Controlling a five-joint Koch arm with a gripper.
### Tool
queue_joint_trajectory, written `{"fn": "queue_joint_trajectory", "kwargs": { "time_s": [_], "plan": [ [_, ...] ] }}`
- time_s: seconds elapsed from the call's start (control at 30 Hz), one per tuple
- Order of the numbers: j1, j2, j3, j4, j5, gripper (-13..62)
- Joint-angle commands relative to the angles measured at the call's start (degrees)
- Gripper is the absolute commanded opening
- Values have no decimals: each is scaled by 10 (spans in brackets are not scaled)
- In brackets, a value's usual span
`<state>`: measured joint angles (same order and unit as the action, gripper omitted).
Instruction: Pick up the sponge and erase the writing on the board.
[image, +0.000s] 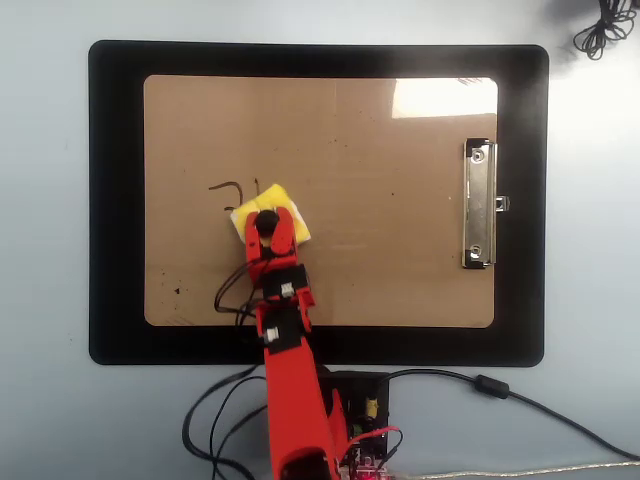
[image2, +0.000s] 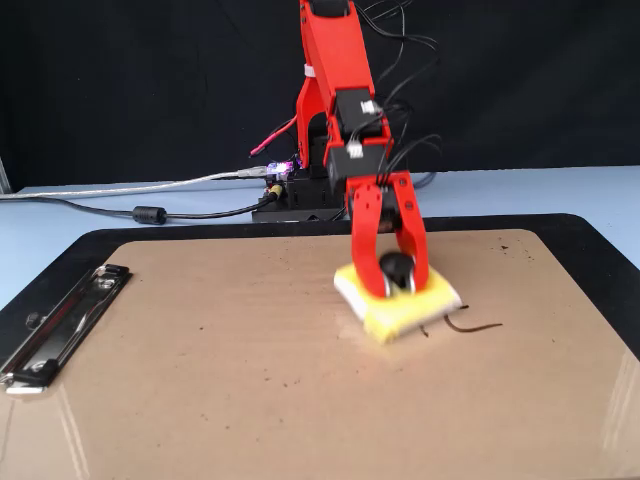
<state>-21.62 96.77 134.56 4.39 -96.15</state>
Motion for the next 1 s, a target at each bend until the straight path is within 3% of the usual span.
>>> {"fn": "queue_joint_trajectory", "kwargs": {
  "time_s": [0.0, 0.13, 0.3, 0.4, 0.47, 0.67, 0.77, 0.97],
  "plan": [
    [-30, 93, 39, 22, -21, -80],
    [-73, 72, 25, 14, -21, -80],
    [-70, -154, -191, 12, -22, -80],
    [-72, -203, -259, 13, -22, -80],
    [-72, -175, -209, 16, -23, -80],
    [-78, 99, 40, 28, -21, -80],
    [-109, 110, 58, 26, -21, -80],
    [-131, -144, -176, 10, -21, -80]
  ]
}}
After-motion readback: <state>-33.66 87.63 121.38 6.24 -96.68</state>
